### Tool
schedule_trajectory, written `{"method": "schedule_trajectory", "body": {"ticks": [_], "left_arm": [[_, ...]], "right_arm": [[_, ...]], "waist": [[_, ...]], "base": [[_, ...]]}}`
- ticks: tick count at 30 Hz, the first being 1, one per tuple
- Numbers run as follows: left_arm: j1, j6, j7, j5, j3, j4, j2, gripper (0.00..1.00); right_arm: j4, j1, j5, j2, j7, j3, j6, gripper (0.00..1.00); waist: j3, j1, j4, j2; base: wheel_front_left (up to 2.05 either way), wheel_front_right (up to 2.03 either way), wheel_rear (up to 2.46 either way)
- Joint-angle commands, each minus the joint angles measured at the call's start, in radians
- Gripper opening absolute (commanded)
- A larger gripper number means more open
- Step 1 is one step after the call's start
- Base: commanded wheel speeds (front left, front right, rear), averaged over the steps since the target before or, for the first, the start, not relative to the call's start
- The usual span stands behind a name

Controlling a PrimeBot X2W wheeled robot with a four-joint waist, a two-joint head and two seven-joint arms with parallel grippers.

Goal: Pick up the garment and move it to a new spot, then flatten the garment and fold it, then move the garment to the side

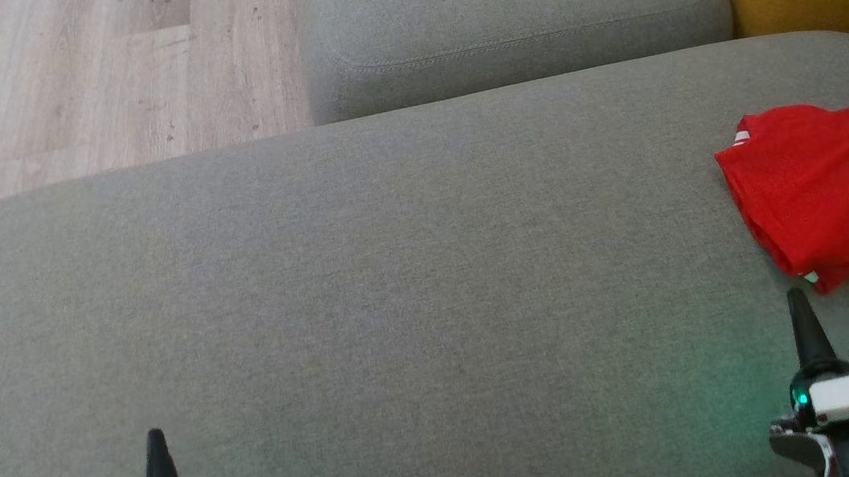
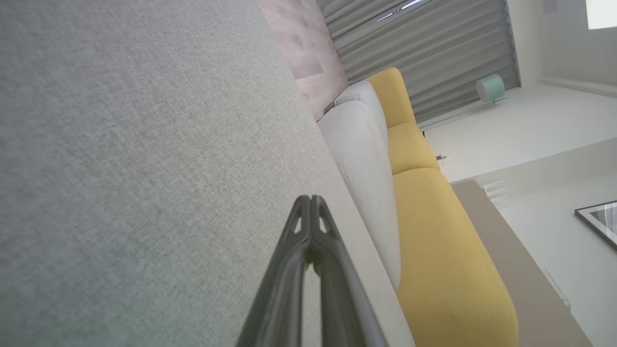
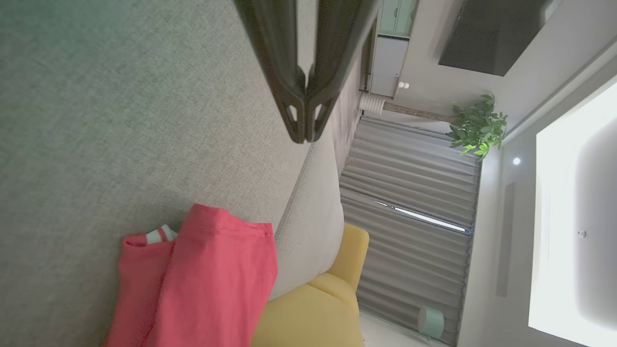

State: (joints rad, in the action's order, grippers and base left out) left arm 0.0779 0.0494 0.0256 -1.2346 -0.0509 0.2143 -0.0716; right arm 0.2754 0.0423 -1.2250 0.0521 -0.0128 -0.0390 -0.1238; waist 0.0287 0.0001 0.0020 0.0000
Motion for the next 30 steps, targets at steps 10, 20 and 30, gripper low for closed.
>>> {"method": "schedule_trajectory", "body": {"ticks": [10,20,30], "left_arm": [[-0.104,0.032,-0.038,-0.142,0.065,-0.009,-0.011,0.0],[-0.139,0.054,-0.068,-0.26,0.091,0.008,-0.01,0.0],[-0.174,0.076,-0.098,-0.378,0.117,0.025,-0.008,0.0]], "right_arm": [[-0.033,-0.093,-0.143,0.021,0.035,-0.007,-0.006,0.0],[-0.033,-0.117,-0.261,0.02,0.065,-0.024,-0.006,0.0],[-0.032,-0.141,-0.378,0.02,0.095,-0.041,-0.007,0.0]], "waist": [[-0.01,-0.0001,-0.001,0.0],[-0.02,-0.0001,-0.001,0.0],[-0.029,-0.0001,-0.002,0.0]], "base": [[0.0,0.0,0.0],[0.0,0.0,0.0],[0.0,0.0,0.0]]}}
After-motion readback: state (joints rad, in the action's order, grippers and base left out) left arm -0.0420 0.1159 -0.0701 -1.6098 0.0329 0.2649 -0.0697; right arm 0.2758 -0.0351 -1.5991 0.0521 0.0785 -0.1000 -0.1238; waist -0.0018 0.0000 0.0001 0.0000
